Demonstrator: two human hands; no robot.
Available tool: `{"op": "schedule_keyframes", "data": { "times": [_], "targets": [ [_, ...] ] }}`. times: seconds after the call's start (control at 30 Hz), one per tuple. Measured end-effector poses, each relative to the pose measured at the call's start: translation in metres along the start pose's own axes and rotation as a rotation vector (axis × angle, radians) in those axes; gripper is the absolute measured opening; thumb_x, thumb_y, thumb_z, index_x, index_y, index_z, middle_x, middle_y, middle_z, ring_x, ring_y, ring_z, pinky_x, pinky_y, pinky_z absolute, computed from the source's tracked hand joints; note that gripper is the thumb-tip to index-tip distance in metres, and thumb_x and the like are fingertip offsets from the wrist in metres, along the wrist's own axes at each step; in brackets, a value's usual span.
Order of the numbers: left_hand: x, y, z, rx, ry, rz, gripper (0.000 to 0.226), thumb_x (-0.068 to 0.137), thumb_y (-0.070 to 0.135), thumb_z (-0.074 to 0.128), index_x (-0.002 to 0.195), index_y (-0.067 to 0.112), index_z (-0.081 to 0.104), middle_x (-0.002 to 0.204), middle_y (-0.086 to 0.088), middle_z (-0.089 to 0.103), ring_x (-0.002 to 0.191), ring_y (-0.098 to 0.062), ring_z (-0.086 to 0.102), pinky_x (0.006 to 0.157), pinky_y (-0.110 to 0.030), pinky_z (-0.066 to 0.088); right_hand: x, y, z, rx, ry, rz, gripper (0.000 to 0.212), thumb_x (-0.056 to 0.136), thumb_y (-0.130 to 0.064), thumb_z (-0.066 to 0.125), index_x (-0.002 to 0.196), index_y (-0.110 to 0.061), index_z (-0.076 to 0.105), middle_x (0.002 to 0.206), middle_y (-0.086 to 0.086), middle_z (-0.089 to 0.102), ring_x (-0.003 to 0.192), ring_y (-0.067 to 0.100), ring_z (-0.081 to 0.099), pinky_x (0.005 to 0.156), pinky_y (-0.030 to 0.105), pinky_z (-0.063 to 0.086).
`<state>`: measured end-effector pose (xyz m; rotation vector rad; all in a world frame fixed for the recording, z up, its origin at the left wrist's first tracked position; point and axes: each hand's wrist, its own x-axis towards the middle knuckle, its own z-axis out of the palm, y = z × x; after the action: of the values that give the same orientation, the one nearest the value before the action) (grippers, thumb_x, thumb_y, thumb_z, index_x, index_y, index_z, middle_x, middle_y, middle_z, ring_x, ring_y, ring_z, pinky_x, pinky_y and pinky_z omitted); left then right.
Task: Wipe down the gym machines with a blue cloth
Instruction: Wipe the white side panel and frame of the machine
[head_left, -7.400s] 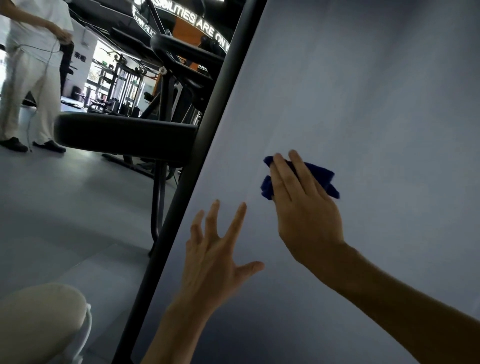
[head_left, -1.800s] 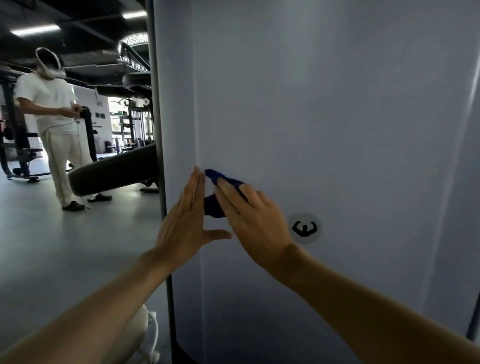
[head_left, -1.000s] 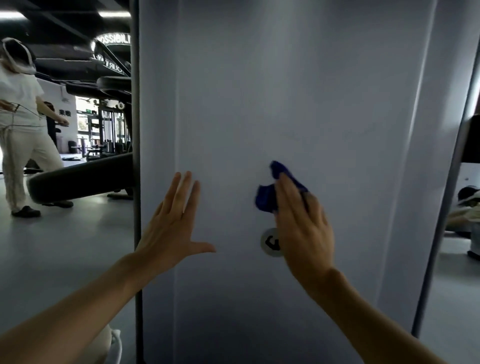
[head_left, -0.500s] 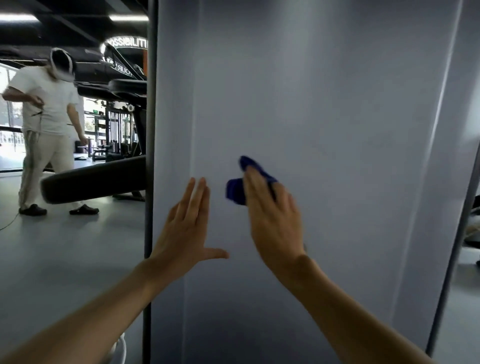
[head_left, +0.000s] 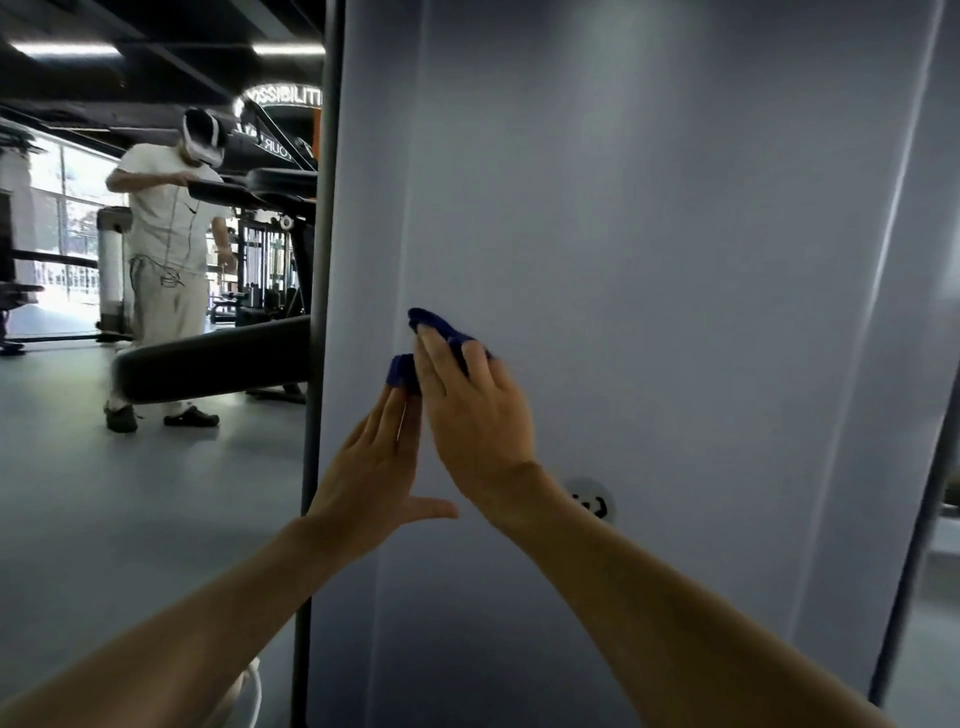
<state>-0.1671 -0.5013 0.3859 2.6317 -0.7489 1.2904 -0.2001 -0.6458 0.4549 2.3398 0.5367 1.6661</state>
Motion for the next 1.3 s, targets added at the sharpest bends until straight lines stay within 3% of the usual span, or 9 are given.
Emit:
{"op": "schedule_keyframes", "data": {
  "times": [0.13, 0.27, 0.4, 0.5, 0.63, 0.9, 1.0, 1.2, 1.3],
  "targets": [
    [0.001, 0.0, 0.003, 0.014, -0.004, -0.012, 0.151, 0.065, 0.091, 0.059, 0.161, -0.005, -0.007, 0.172, -0.017, -0.017, 0.161, -0.031, -0.003, 0.124, -0.039, 0.016, -0.027, 0.074, -0.032, 0.18, 0.117, 0.471, 0.062, 0.101, -0.011, 0.048, 0.159, -0.024, 0.031, 0.152, 0.006, 0.044, 0.115, 0.031, 0.042, 0.102, 0.041, 0.041],
    [0.002, 0.004, 0.002, 0.02, -0.019, -0.026, 0.149, 0.066, 0.093, 0.053, 0.16, -0.006, -0.007, 0.172, -0.02, -0.015, 0.16, -0.034, -0.001, 0.123, -0.041, 0.016, -0.036, 0.075, -0.032, 0.103, 0.164, 0.619, 0.082, 0.086, 0.006, 0.06, 0.16, -0.01, 0.025, 0.166, 0.005, 0.024, 0.128, 0.034, 0.033, 0.111, 0.046, 0.039],
    [0.004, 0.012, -0.007, -0.029, -0.033, -0.071, 0.136, 0.079, 0.089, 0.044, 0.159, 0.001, -0.021, 0.17, -0.014, -0.025, 0.16, -0.026, -0.015, 0.125, -0.038, 0.003, -0.003, 0.024, -0.009, 0.04, 0.05, 0.114, 0.059, 0.099, -0.015, 0.051, 0.156, -0.017, 0.036, 0.159, 0.006, 0.037, 0.127, 0.028, 0.041, 0.107, 0.037, 0.041],
    [0.005, 0.014, -0.013, -0.087, -0.001, -0.08, 0.104, 0.099, 0.064, 0.042, 0.163, 0.005, -0.015, 0.173, -0.013, -0.014, 0.161, -0.023, -0.01, 0.128, -0.036, 0.006, 0.014, 0.011, -0.003, -0.072, -0.089, -0.203, 0.053, 0.099, -0.023, 0.038, 0.151, -0.015, 0.046, 0.159, 0.002, 0.041, 0.128, 0.024, 0.048, 0.105, 0.033, 0.042],
    [0.009, 0.021, -0.02, -0.03, 0.1, -0.121, 0.07, 0.106, 0.038, 0.042, 0.161, -0.001, 0.021, 0.169, -0.021, 0.018, 0.157, -0.034, 0.019, 0.123, -0.049, 0.031, 0.014, 0.067, -0.03, -0.117, -0.062, -0.138, 0.061, 0.092, -0.02, 0.035, 0.151, -0.017, 0.047, 0.157, -0.002, 0.044, 0.128, 0.025, 0.046, 0.104, 0.033, 0.035],
    [0.075, 0.078, -0.049, 0.009, 0.306, 0.16, 0.059, 0.109, 0.028, 0.038, 0.162, 0.005, 0.029, 0.17, -0.013, 0.024, 0.16, -0.032, 0.016, 0.128, -0.054, 0.019, -0.008, 0.218, -0.114, 0.035, 0.093, 0.164, 0.064, 0.089, 0.003, 0.066, 0.145, -0.023, 0.052, 0.145, -0.005, 0.057, 0.123, 0.028, 0.047, 0.098, 0.042, 0.043],
    [0.1, 0.106, -0.057, -0.018, 0.374, 0.21, 0.057, 0.109, 0.023, 0.041, 0.161, 0.003, 0.031, 0.17, -0.014, 0.026, 0.159, -0.032, 0.018, 0.128, -0.052, 0.019, 0.0, 0.226, -0.123, 0.069, 0.059, 0.178, 0.067, 0.088, 0.002, 0.069, 0.147, -0.025, 0.05, 0.144, -0.007, 0.056, 0.122, 0.025, 0.047, 0.094, 0.033, 0.039],
    [0.119, 0.124, -0.044, 0.013, 0.416, 0.232, 0.056, 0.11, 0.022, 0.04, 0.16, -0.001, 0.029, 0.17, -0.016, 0.024, 0.159, -0.033, 0.018, 0.128, -0.051, 0.019, -0.036, 0.204, -0.101, -0.083, 0.066, 0.142, 0.064, 0.091, -0.01, 0.055, 0.153, -0.02, 0.044, 0.156, -0.007, 0.044, 0.135, 0.028, 0.039, 0.109, 0.038, 0.035],
    [0.117, 0.122, -0.029, 0.023, 0.431, 0.247, 0.059, 0.112, 0.028, 0.034, 0.162, -0.002, 0.024, 0.171, -0.017, 0.018, 0.16, -0.035, 0.011, 0.129, -0.054, 0.016, -0.106, 0.175, -0.071, -0.069, 0.006, -0.043, 0.064, 0.086, -0.011, 0.06, 0.149, -0.017, 0.05, 0.152, -0.003, 0.048, 0.13, 0.031, 0.042, 0.107, 0.041, 0.042]
  ]
}}
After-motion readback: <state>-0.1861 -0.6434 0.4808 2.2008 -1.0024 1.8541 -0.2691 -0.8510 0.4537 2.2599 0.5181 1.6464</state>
